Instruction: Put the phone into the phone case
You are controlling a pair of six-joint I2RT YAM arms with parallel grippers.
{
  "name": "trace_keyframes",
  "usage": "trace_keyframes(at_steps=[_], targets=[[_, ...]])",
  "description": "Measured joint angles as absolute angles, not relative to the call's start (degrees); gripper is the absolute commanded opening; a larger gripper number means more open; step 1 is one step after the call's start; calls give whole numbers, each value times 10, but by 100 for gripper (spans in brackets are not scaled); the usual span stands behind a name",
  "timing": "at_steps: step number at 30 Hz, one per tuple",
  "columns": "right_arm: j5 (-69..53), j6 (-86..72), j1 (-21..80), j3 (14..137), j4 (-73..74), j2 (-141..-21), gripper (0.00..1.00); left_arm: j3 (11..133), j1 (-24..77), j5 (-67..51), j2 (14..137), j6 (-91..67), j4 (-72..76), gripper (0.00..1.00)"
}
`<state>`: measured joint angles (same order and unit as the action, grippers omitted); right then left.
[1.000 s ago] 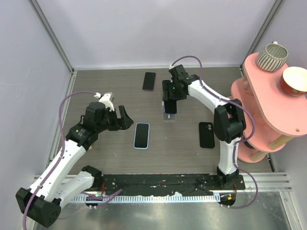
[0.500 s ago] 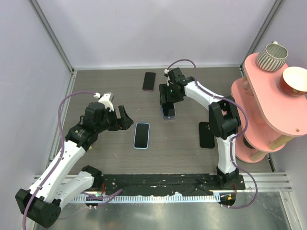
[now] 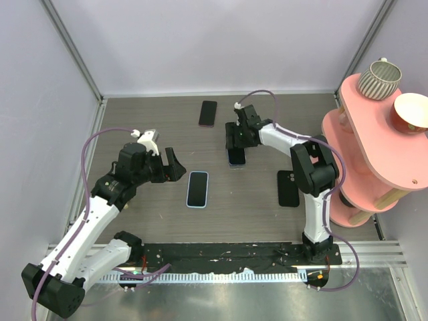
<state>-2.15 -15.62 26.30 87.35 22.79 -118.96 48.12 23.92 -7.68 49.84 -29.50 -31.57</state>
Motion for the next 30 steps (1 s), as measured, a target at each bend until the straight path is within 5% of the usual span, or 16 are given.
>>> trace_keyframes(at_steps=[16, 30], targets=[[27, -180, 291, 648, 74, -1063, 40, 481, 239, -77, 498, -295, -316, 87], [131, -260, 464, 492, 92, -926, 50, 479, 239, -77, 492, -295, -315, 87]])
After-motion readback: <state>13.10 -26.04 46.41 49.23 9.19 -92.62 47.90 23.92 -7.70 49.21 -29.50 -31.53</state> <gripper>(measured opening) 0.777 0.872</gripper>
